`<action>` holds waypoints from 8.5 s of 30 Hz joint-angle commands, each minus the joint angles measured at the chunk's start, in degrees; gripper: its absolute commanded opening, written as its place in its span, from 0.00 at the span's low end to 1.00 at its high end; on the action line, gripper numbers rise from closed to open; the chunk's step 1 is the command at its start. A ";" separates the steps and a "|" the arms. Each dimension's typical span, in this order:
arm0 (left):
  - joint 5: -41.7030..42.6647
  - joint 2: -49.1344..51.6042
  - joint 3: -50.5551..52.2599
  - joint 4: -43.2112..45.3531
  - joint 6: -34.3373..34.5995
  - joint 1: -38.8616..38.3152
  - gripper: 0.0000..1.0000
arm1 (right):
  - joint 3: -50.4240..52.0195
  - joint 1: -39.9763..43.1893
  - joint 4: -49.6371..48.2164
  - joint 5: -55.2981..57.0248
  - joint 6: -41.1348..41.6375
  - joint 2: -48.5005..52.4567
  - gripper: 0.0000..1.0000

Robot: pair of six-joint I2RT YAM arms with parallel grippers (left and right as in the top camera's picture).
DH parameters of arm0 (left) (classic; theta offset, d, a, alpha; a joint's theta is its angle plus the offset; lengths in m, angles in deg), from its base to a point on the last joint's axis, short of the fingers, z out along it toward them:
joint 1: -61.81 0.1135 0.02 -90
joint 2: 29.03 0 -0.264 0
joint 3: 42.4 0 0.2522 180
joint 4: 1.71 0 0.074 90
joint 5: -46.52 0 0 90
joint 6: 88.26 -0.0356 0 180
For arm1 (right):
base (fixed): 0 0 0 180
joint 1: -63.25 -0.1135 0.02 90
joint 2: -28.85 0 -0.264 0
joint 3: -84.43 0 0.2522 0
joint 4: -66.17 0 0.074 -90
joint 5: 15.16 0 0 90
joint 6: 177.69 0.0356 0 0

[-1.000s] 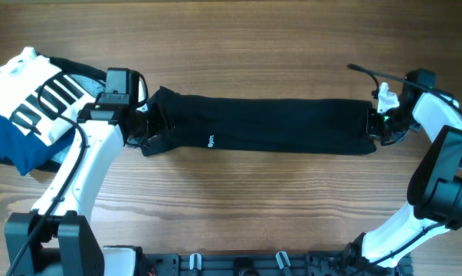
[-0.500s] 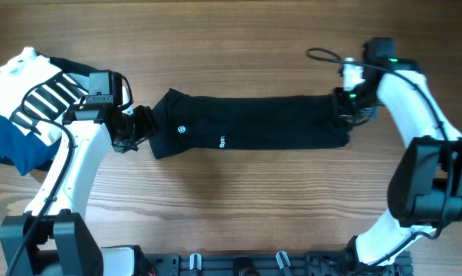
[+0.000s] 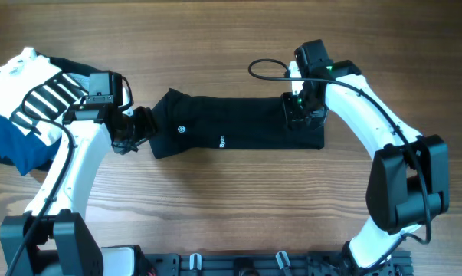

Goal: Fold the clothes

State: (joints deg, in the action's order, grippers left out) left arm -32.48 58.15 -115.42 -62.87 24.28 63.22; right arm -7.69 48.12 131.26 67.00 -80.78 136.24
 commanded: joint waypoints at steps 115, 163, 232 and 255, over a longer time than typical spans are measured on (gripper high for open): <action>-16.06 10.91 -21.16 -9.99 -11.89 -2.47 0.04 | -0.55 9.35 4.83 6.62 -2.43 -2.12 0.64; -9.25 21.33 -35.95 -10.29 -2.03 -39.52 0.09 | 2.67 9.35 3.78 3.28 -2.69 -0.87 0.65; -0.33 39.76 -33.97 -25.79 0.72 -21.55 0.04 | -1.97 0.26 -11.21 18.53 -9.11 6.21 0.53; 3.76 26.08 -20.70 -5.25 -7.08 -26.62 0.16 | 10.29 -5.73 -7.98 -26.77 -8.20 -4.44 0.38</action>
State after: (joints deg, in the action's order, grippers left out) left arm -30.35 83.79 -142.33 -72.29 20.98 38.04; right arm -0.13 43.07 125.28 43.59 -88.86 131.89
